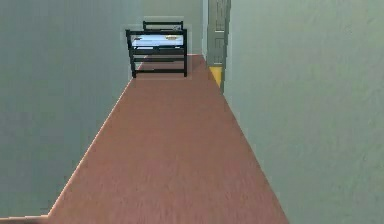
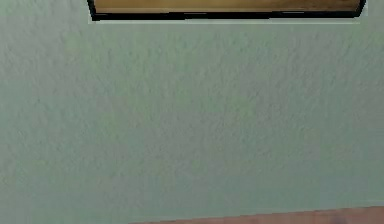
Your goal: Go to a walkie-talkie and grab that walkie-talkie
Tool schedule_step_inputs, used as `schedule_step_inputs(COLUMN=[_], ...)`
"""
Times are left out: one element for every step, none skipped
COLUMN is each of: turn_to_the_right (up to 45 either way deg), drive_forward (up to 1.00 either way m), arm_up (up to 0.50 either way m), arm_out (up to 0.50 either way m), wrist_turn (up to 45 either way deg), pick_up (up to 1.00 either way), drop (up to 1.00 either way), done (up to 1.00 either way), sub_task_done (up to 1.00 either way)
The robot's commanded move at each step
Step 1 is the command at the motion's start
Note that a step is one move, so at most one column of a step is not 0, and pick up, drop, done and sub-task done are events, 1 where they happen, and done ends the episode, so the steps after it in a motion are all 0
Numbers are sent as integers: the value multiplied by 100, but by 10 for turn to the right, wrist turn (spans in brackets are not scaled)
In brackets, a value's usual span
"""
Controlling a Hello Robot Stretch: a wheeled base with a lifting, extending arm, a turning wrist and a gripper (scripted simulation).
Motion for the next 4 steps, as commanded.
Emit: schedule_step_inputs(turn_to_the_right=[0,0,0,0], drive_forward=[100,100,100,45], arm_up=[0,0,0,0], arm_out=[0,0,0,0], wrist_turn=[0,0,0,0], pick_up=[0,0,0,0], drop=[0,0,0,0], done=[0,0,0,0], sub_task_done=[0,0,0,0])
